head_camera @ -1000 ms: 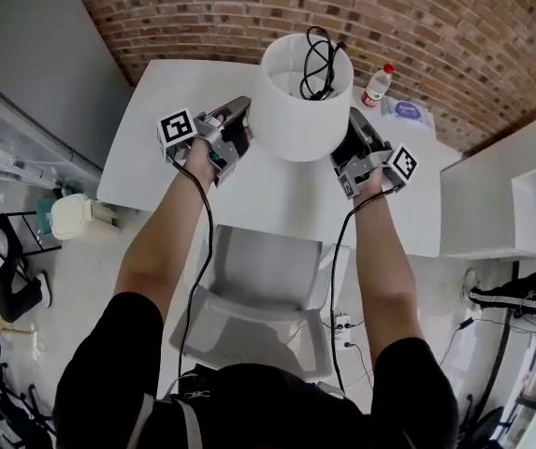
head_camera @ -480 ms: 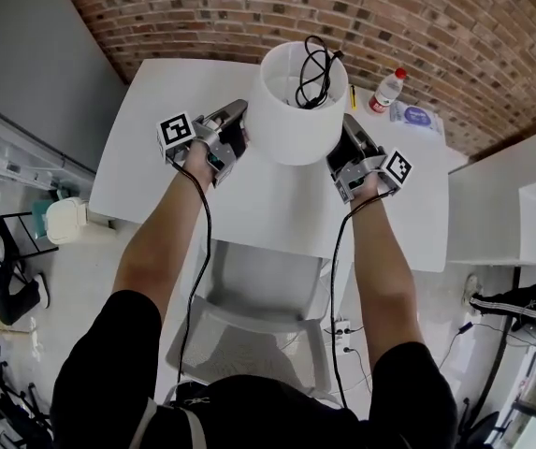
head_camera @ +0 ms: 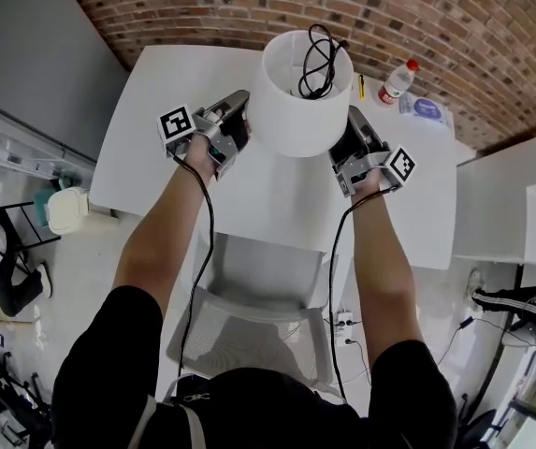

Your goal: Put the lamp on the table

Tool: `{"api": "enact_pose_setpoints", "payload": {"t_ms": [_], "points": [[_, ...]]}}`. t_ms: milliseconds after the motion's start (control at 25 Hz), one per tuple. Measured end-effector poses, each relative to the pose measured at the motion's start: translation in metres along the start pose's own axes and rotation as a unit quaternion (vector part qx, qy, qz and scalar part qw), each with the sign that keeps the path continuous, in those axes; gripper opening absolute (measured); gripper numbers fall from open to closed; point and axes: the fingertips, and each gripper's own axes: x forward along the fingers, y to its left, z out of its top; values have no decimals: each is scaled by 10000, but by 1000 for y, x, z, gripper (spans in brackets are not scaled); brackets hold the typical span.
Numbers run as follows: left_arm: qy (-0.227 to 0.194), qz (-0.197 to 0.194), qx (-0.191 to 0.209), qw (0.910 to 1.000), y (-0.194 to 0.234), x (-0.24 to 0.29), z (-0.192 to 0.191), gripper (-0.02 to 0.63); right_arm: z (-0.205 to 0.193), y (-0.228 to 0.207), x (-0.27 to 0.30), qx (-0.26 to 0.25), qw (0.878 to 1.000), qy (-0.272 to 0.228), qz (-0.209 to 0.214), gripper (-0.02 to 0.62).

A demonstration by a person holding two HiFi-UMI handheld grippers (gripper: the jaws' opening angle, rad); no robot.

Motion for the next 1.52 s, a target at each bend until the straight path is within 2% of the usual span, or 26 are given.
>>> {"api": "enact_pose_setpoints", "payload": {"t_ms": [200,360,480,520,560,600,680,800,880,960,1120,1200,1280,1360,1400,1480,1520], "points": [[-95,103,39,9999,0,1,3,69,4,0,-2,-112,9997,-131,-199,78],[-204,435,305,9984,-1,-16,14,66,4,3,-9,-336,9978,-233,-519,83],[-284,801,768,9934,0,-42,25,56,6,7,-25,-559,9951,-264,-770,83],[-300,1009,1006,9893,1,-51,26,14,7,8,-32,-704,9931,-274,-891,81],[-313,1256,1271,9834,2,-60,27,2,9,8,-39,-890,9900,-296,-1054,62],[-318,1526,1546,9756,4,-69,27,2,9,8,-48,-1096,9857,-323,-1240,23],[-310,2113,2133,9534,9,-88,24,2,6,10,-63,-1517,9746,-327,-1614,0],[-267,2874,3112,9054,4,-113,17,0,-10,19,-81,-2221,9510,-138,-2148,-2],[-285,3163,3687,8736,-9,-125,8,0,-24,27,-92,-2852,9230,71,-2581,-2],[-337,3259,4183,8472,-31,-135,-4,0,-42,40,-104,-3582,8853,291,-2950,-2],[-403,2946,5100,8071,-95,-139,-46,0,-85,88,-126,-4858,8107,596,-3213,-2],[-463,2784,5504,7858,-130,-139,-67,0,-103,116,-133,-5283,7842,634,-3193,-2],[-447,2756,5825,7634,-156,-143,-89,0,-119,145,-139,-5594,7656,636,-3113,-2],[-346,2779,6036,7465,-174,-148,-112,0,-130,177,-143,-5884,7491,563,-2990,-2],[-284,2772,6095,7422,-181,-151,-123,0,-134,193,-144,-6000,7435,491,-2911,-2],[-206,2734,6124,7415,-196,-156,-143,0,-143,224,-146,-6158,7382,327,-2736,-2],[-188,2710,6090,7452,-202,-159,-154,0,-149,237,-149,-6193,7381,262,-2664,-2]]}}
